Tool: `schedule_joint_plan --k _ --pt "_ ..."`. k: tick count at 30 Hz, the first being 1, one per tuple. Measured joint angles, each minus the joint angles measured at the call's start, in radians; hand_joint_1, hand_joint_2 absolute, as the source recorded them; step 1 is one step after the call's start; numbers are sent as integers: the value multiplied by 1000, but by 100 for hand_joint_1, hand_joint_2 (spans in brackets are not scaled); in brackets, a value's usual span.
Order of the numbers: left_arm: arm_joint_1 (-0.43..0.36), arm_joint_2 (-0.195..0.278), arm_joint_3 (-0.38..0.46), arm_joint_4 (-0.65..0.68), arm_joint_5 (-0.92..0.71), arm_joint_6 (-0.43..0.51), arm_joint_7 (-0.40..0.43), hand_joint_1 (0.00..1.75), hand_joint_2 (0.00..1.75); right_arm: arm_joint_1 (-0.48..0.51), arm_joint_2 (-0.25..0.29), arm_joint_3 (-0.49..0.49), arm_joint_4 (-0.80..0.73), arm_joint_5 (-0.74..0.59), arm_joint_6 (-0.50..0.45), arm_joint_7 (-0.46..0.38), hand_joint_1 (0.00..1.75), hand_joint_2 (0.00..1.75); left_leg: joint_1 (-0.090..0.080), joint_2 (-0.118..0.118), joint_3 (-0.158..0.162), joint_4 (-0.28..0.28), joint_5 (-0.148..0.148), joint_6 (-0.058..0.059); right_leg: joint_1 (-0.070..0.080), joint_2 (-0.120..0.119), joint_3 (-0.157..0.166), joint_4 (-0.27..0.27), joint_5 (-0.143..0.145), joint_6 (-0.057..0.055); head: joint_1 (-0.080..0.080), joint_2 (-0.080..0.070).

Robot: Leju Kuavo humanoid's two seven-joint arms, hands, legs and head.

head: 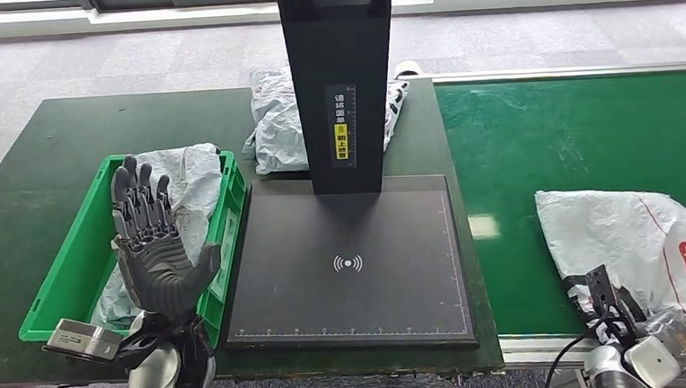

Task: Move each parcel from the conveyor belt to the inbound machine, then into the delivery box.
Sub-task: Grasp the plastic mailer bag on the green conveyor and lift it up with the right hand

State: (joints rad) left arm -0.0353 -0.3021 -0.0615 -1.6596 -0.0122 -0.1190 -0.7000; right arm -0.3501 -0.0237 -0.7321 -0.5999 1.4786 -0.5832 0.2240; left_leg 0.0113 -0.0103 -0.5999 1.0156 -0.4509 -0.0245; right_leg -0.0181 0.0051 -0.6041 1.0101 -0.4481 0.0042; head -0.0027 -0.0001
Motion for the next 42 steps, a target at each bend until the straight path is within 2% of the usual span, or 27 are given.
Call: schedule_joint_plan --k 8,10,12,15,16,18,21,23,26,32,37,42 --pt "1 0 -6 7 -6 12 0 0 175 -6 -8 0 21 2 -26 -6 175 175 0 0 0 0 0 0 0 0 0 0 0 0 0 0" --pt "2 0 -9 9 -2 16 0 0 175 -3 -7 0 19 -2 -56 -42 175 175 0 0 0 0 0 0 0 0 0 0 0 0 0 0" --pt "1 0 -13 11 -2 18 0 0 175 8 7 1 -9 -53 -87 -177 175 175 0 -1 -1 0 0 0 0 0 0 0 0 0 0 0" --pt "-1 0 -17 24 -17 20 0 0 175 46 77 30 -141 -286 -59 -530 175 175 1 0 0 0 0 0 1 1 0 0 0 0 0 0" --pt "-3 0 -19 32 -23 22 0 0 175 64 109 54 -199 -363 -29 -620 175 175 1 1 0 -1 0 0 1 1 0 0 0 0 0 0" --pt "-7 0 -22 49 -32 23 0 0 175 98 171 118 -311 -486 53 -733 175 175 1 2 1 -1 0 -1 1 2 -1 0 0 0 0 0" --pt "-14 0 -24 81 -34 18 0 0 175 153 251 234 -458 -653 175 -834 175 175 2 3 1 -2 1 -2 2 2 -2 0 -1 -1 0 0" --pt "-18 0 -29 103 -32 14 0 0 175 186 293 320 -551 -739 218 -870 175 175 2 3 1 -2 1 -2 2 2 -2 0 -1 -2 0 0" --pt "-22 0 -36 130 -32 17 0 0 175 225 333 414 -653 -787 237 -882 175 175 2 2 1 -2 1 -3 2 2 -2 0 -1 -2 0 0" --pt "-27 0 -39 168 -36 48 0 0 175 274 358 542 -777 -825 247 -886 175 175 1 5 0 -2 0 -2 0 5 -3 0 0 -1 0 0" --pt "-31 0 -47 183 -60 74 0 0 175 266 358 640 -799 -842 201 -900 175 175 1 5 0 -2 0 -2 1 4 -3 0 0 -1 0 0" --pt "-38 0 -74 200 -71 96 0 0 175 225 361 706 -739 -865 156 -888 175 175 1 5 0 -2 1 -2 1 5 -3 0 0 -2 0 0"
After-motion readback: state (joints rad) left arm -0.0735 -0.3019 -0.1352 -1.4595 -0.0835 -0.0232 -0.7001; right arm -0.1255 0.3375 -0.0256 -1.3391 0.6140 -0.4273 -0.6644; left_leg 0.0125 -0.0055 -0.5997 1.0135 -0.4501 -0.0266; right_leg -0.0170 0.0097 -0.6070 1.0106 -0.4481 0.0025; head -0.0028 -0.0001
